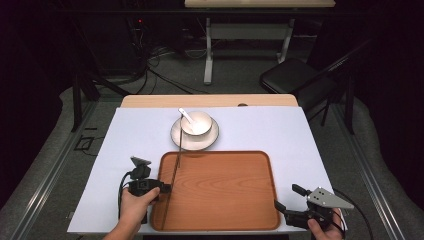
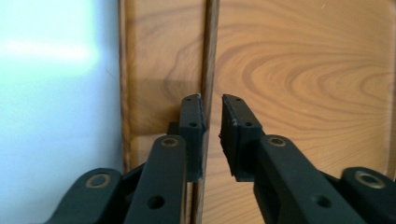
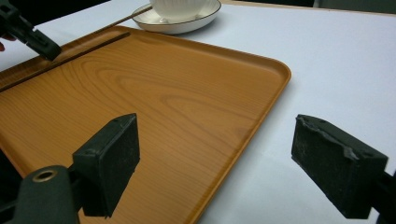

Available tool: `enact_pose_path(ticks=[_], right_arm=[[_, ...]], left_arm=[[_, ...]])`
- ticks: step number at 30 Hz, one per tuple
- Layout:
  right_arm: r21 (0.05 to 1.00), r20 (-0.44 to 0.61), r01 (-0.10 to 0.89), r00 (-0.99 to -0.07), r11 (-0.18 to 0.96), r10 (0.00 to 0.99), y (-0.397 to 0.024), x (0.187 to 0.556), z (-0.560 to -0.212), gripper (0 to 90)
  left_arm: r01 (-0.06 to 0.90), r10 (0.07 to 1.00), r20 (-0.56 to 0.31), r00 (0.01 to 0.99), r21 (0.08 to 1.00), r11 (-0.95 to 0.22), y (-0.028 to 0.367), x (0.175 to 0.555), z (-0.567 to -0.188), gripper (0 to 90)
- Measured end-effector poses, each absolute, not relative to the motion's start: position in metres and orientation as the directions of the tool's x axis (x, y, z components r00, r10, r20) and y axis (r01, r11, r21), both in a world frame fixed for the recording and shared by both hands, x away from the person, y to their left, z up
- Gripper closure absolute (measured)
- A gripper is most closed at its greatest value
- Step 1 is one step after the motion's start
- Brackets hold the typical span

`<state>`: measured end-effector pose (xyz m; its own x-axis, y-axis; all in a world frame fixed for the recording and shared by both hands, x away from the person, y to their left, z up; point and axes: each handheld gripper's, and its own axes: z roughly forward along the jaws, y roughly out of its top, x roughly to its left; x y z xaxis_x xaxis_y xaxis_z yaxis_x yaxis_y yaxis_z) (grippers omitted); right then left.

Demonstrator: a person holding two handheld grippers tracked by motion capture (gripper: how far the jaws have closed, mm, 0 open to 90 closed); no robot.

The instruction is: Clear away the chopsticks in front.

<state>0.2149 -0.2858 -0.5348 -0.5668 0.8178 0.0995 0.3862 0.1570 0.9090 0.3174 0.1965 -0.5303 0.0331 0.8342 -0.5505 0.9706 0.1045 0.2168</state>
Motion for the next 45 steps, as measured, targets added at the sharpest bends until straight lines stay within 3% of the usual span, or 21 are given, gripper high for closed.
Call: enact_pose_path(ticks=[6,16,21,24,32,40,45], right_arm=[[0.909,0.099,0.386,-0.567,0.157,0.818,-0.286,0.215,-0.535,15.1],[0.908,0.102,0.389,-0.566,0.156,0.818,-0.286,0.215,-0.535,15.0],[0.907,0.102,0.391,-0.566,0.158,0.818,-0.286,0.216,-0.535,15.1],[0.906,0.104,0.393,-0.566,0.156,0.818,-0.286,0.216,-0.535,15.1],[0.905,0.108,0.396,-0.566,0.154,0.818,-0.286,0.216,-0.535,15.1],[0.905,0.111,0.397,-0.565,0.152,0.818,-0.286,0.216,-0.535,15.1],[0.905,0.109,0.397,-0.566,0.153,0.817,-0.286,0.216,-0.535,15.1]], left_arm=[[0.958,0.832,-0.551,0.063,0.267,0.104,0.198,0.323,-0.517,63.1],[0.921,0.895,-0.421,0.147,0.389,0.032,0.193,0.342,-0.499,48.9],[0.920,0.903,-0.405,0.146,0.391,0.026,0.193,0.351,-0.494,47.2],[0.893,0.907,-0.375,0.191,0.451,-0.001,0.194,0.360,-0.494,45.0],[0.869,0.924,-0.315,0.218,0.494,-0.036,0.193,0.376,-0.491,42.5],[0.892,0.912,-0.357,0.201,0.451,-0.020,0.192,0.389,-0.488,41.8],[0.885,0.901,-0.380,0.208,0.465,-0.008,0.191,0.396,-0.485,35.3]])
